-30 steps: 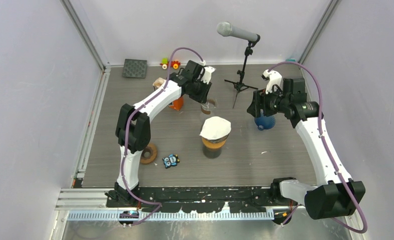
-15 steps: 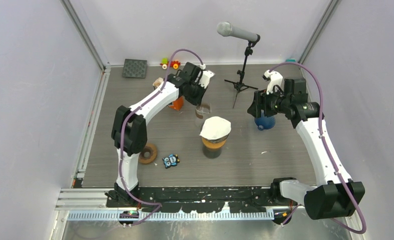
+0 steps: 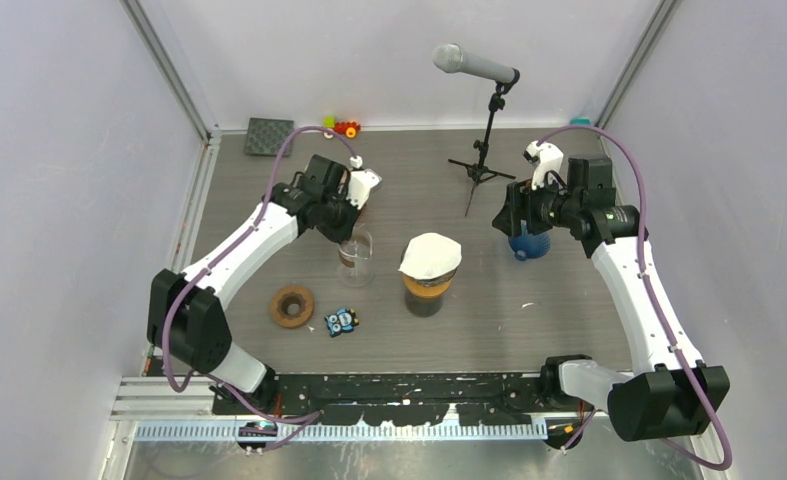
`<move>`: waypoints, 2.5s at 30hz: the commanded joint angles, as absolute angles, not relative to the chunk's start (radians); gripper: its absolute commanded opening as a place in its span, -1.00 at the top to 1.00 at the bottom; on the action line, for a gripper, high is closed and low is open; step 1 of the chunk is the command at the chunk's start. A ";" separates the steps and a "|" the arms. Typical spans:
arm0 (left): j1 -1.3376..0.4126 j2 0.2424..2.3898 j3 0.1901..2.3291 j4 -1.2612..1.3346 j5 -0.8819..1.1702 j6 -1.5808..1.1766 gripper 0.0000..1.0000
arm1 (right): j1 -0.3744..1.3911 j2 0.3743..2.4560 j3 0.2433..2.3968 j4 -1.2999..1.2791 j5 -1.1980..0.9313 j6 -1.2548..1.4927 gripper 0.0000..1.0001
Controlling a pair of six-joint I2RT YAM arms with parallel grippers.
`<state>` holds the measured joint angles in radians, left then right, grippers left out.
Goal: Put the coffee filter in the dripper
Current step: Move the coffee server to the center of the board, then pick up the dripper holder from the center of the board.
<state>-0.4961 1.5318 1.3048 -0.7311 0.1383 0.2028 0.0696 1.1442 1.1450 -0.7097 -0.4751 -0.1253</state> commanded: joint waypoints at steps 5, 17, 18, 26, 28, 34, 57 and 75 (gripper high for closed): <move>-0.481 1.489 1.252 -0.616 0.152 0.205 1.00 | 0.066 1.121 1.144 -0.676 -0.501 -0.140 -0.35; -0.422 1.476 1.171 -0.543 0.190 0.174 0.80 | 0.067 1.121 1.138 -0.678 -0.511 -0.152 -0.35; -0.422 1.474 1.166 -0.538 0.191 0.175 0.76 | 0.066 1.122 1.139 -0.679 -0.511 -0.153 -0.35; -0.403 1.407 1.158 -0.530 0.180 0.168 -0.15 | 0.067 1.123 1.143 -0.684 -0.507 -0.158 -0.36; -0.390 1.378 1.162 -0.537 0.181 0.167 -0.48 | 0.067 1.122 1.141 -0.684 -0.506 -0.159 -0.35; -0.307 1.265 1.139 -0.609 0.199 0.215 -0.66 | 0.067 1.121 1.141 -0.685 -0.506 -0.163 -0.35; -0.015 1.237 0.810 -0.819 0.332 0.860 -0.59 | 0.066 1.171 1.150 -0.708 -0.538 -0.176 -0.35; -0.015 1.399 0.762 -0.724 0.344 0.854 -0.06 | 0.067 1.163 1.148 -0.710 -0.538 -0.175 -0.36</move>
<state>-0.0193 1.3941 0.7757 -0.7647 0.3161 0.8459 0.0696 1.1725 1.1351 -0.7273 -0.5224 -0.1635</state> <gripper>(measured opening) 0.568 0.677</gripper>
